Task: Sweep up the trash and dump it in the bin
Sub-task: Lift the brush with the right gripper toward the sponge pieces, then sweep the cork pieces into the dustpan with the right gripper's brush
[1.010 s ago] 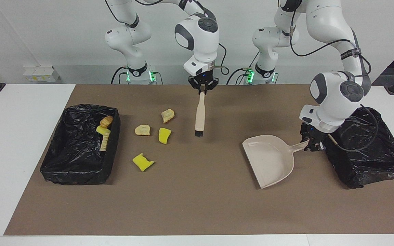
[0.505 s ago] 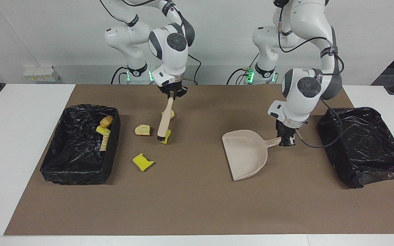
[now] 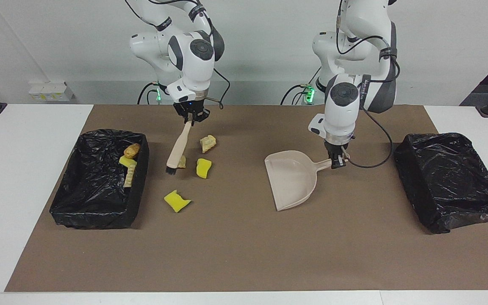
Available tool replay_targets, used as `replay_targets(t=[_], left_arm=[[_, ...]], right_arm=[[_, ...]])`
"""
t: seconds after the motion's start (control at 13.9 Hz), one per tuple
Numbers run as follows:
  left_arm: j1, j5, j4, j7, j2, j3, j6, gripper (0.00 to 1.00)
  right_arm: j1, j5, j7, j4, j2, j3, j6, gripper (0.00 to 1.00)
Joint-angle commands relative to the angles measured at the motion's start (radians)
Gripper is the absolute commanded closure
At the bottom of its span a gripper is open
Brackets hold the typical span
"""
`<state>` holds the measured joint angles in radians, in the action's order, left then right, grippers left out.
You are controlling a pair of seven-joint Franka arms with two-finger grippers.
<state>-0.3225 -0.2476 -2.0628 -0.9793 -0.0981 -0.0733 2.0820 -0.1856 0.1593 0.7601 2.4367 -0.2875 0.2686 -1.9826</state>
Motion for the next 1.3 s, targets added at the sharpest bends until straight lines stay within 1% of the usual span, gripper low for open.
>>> replay_targets(t=[0.0, 0.14, 0.29, 0.43, 0.65, 0.79, 0.87, 0.94, 1.01, 1.08, 1.23], left_arm=[[-0.047, -0.032, -0.111, 0.034, 0.083, 0.016, 0.004, 1.00], [-0.058, -0.038, -0.128, 0.034, 0.097, 0.015, -0.005, 1.00], [-0.072, -0.038, -0.157, 0.042, 0.115, 0.013, -0.005, 1.00], [-0.073, -0.038, -0.197, 0.060, 0.136, 0.012, 0.006, 1.00], [-0.079, -0.036, -0.215, 0.079, 0.149, 0.010, 0.012, 1.00], [-0.082, -0.038, -0.218, 0.102, 0.149, 0.010, 0.010, 1.00], [-0.087, -0.036, -0.221, 0.103, 0.153, 0.010, 0.012, 1.00], [-0.087, -0.036, -0.226, 0.103, 0.156, 0.010, 0.013, 1.00], [-0.089, -0.036, -0.230, 0.103, 0.156, 0.009, 0.019, 1.00], [-0.087, -0.036, -0.234, 0.103, 0.156, 0.009, 0.026, 1.00], [-0.089, -0.036, -0.235, 0.103, 0.158, 0.009, 0.030, 1.00]], right_arm=[[0.092, 0.016, -0.112, 0.131, -0.088, 0.009, -0.091, 1.00], [0.149, -0.009, -0.189, 0.154, -0.098, -0.005, -0.085, 1.00], [0.138, -0.093, -0.194, 0.177, -0.095, -0.011, -0.067, 1.00], [0.076, -0.176, -0.180, 0.176, -0.082, -0.009, -0.064, 1.00], [-0.072, -0.288, -0.058, 0.157, -0.082, -0.009, -0.079, 1.00], [-0.136, -0.308, -0.053, 0.134, -0.079, -0.009, -0.082, 1.00], [-0.156, -0.308, -0.059, 0.114, -0.059, -0.009, -0.085, 1.00], [-0.184, -0.310, -0.055, 0.079, -0.009, -0.006, -0.085, 1.00], [-0.214, -0.311, -0.042, 0.049, 0.031, -0.006, -0.110, 1.00], [-0.233, -0.311, -0.022, 0.015, 0.050, -0.006, -0.126, 1.00], [-0.236, -0.313, 0.001, -0.069, 0.108, -0.002, -0.127, 1.00]])
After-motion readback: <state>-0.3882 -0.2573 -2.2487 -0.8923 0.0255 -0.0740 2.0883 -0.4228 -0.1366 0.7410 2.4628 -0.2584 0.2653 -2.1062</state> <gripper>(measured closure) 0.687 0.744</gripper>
